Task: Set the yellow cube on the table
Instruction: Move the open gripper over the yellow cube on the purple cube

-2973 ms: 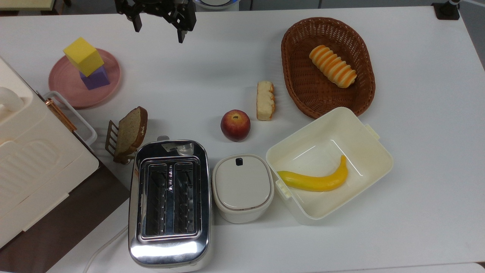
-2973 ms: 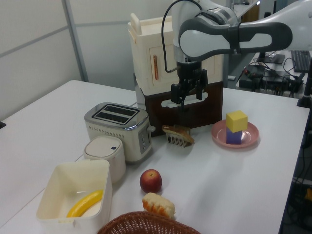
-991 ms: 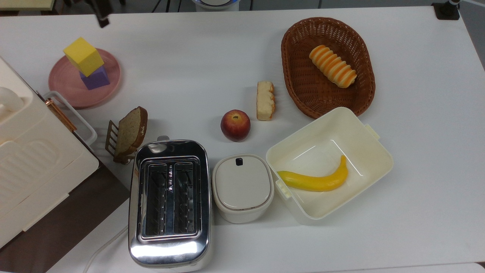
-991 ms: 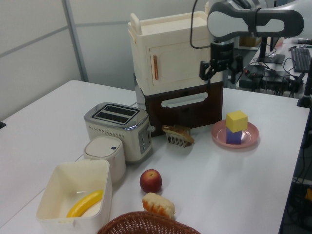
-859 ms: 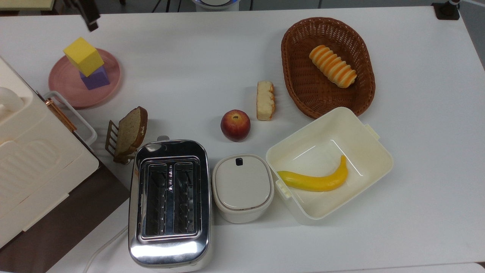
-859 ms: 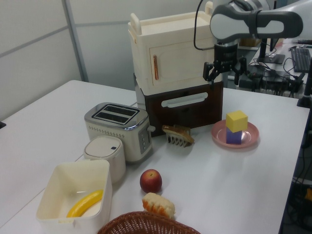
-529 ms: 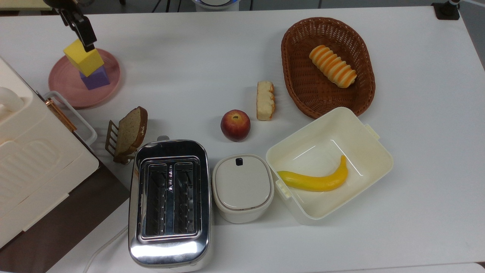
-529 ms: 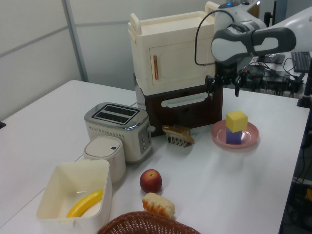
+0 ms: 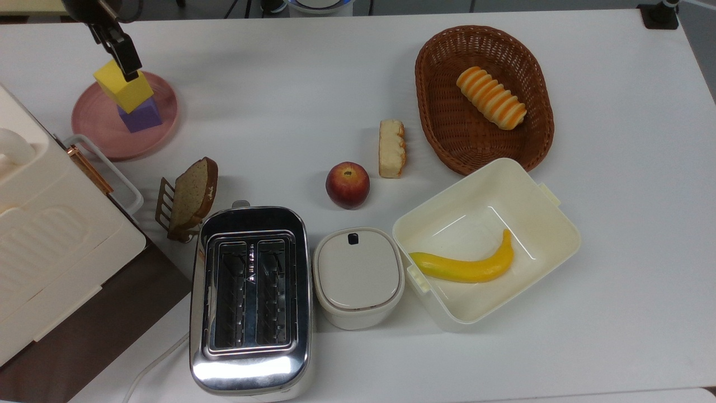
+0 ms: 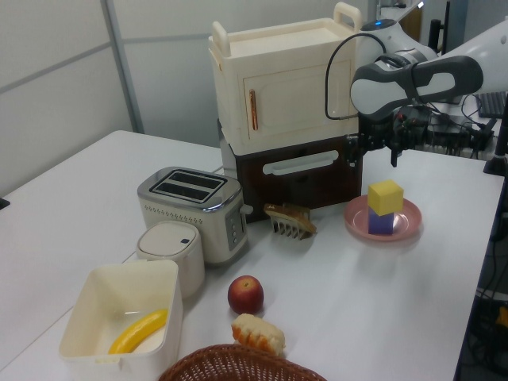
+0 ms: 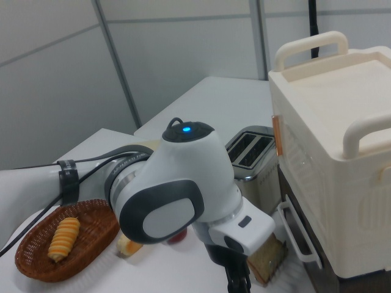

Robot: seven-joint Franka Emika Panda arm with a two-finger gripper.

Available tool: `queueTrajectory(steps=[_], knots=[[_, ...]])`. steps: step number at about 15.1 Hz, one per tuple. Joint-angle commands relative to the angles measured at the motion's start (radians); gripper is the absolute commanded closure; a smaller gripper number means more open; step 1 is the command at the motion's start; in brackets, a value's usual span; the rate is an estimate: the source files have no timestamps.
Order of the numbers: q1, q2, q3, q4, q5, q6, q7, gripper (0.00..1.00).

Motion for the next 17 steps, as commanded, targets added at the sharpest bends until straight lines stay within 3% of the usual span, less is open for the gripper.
queueTrajectory(steps=[1,5,8,17], knots=[[-0.006,-0.027,-0.025,-0.046,-0.013,0.034,-0.045,0.00],[-0.006,-0.001,-0.035,-0.046,-0.013,0.046,-0.102,0.00],[-0.016,0.017,-0.035,-0.046,-0.005,0.049,-0.218,0.00],[-0.018,0.065,-0.035,-0.059,-0.008,0.130,-0.234,0.00]])
